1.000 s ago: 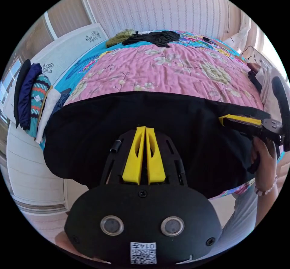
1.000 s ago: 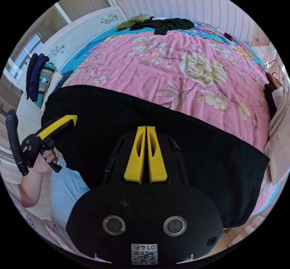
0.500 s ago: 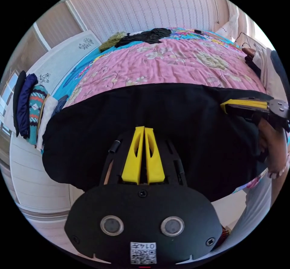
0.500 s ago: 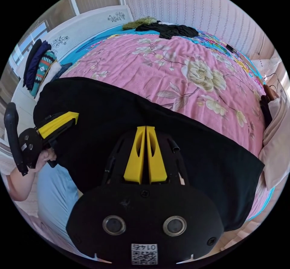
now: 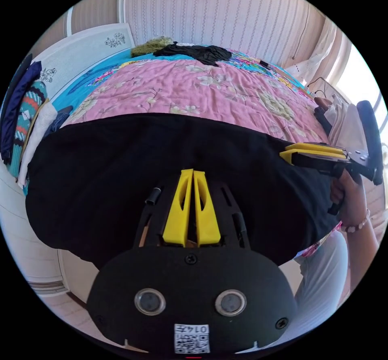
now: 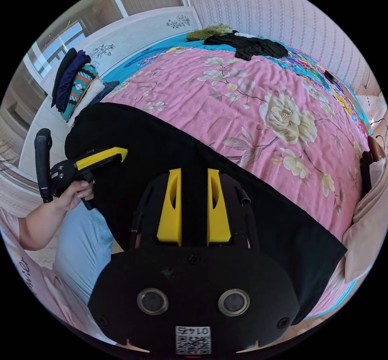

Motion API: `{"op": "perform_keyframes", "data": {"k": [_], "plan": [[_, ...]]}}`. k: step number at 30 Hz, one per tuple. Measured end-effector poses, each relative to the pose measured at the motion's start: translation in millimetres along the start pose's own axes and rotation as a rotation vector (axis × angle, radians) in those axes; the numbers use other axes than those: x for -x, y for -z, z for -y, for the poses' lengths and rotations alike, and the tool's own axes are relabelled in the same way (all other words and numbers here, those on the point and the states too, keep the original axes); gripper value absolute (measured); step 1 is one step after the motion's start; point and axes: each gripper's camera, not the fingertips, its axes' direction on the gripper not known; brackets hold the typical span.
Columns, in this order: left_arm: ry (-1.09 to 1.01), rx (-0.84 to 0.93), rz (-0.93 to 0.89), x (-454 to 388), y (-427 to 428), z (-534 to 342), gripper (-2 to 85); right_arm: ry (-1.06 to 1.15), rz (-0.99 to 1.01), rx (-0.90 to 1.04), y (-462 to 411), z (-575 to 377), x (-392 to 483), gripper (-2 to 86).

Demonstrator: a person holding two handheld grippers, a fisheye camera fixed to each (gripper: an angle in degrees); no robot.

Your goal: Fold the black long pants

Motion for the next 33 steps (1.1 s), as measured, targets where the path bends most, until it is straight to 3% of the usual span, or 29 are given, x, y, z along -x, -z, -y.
{"op": "perform_keyframes", "data": {"k": [6,10,14,19,20,24,27,33], "plan": [[-0.089,-0.029,0.006,4.4,9.3,4.8,0.1,0.032,-0.019,0.025,-12.3,19.3,13.6,10.4],[-0.098,-0.065,-0.021,16.8,40.3,16.8,7.0,0.062,-0.023,0.035,-15.3,35.3,22.6,11.2],[-0.136,-0.112,0.001,26.3,61.1,37.2,8.6,0.118,-0.073,0.025,-17.6,61.4,36.1,11.3],[-0.169,-0.029,0.069,44.3,19.7,80.8,10.7,0.160,-0.112,0.107,-49.9,88.3,46.6,10.3],[-0.172,0.005,0.072,45.9,8.1,83.5,10.7,0.164,-0.093,0.174,-66.8,91.5,46.2,9.0],[-0.208,0.038,0.049,47.5,-10.9,88.7,9.5,0.145,-0.043,0.149,-70.2,96.5,45.4,5.5],[-0.242,0.042,0.051,44.2,-9.0,94.2,3.1,0.191,-0.067,0.133,-65.8,99.4,56.0,1.4],[-0.232,0.034,0.047,52.0,-12.1,116.2,-0.7,0.183,-0.053,0.118,-54.7,117.6,60.4,0.4]]}}
